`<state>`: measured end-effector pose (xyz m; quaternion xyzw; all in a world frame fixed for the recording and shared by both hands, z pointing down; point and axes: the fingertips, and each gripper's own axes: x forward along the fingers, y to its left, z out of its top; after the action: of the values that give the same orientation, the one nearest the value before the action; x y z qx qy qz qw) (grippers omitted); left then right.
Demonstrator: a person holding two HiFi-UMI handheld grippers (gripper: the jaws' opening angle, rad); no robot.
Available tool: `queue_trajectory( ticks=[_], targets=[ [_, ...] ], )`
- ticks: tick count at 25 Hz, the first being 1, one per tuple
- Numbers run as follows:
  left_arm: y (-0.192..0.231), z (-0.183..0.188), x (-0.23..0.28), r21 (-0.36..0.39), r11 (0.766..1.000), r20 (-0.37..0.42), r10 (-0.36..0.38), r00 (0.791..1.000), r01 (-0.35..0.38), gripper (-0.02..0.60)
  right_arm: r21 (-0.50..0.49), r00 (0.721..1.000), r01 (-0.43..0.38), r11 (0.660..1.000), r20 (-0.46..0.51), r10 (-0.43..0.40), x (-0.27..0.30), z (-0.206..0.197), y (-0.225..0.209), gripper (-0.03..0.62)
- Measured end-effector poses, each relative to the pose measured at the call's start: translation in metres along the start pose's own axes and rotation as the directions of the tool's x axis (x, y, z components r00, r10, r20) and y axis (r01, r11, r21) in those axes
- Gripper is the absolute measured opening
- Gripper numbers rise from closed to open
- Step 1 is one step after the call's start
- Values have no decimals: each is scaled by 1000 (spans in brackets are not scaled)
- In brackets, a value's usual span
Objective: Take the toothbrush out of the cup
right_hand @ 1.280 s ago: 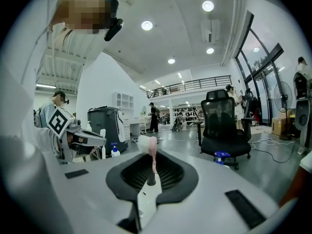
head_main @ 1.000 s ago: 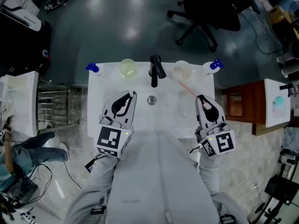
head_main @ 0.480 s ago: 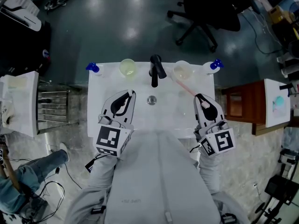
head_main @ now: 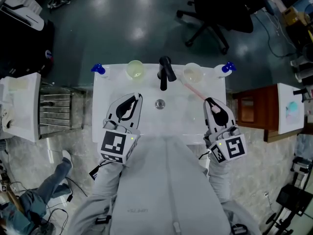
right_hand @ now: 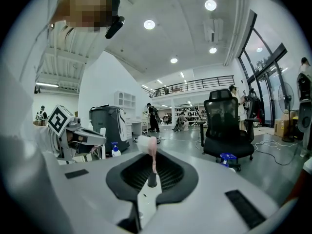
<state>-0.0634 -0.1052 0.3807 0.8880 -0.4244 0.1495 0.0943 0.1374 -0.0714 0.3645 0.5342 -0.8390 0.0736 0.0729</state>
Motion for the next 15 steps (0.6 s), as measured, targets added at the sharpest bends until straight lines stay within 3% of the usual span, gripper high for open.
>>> queue_trajectory(
  ticks=[15],
  targets=[
    [4, -2, -3, -8, 1000, 2, -1, 1000, 1, 35, -2, 1000, 1, 1000, -1, -1, 2, 0, 3, 35]
  ],
)
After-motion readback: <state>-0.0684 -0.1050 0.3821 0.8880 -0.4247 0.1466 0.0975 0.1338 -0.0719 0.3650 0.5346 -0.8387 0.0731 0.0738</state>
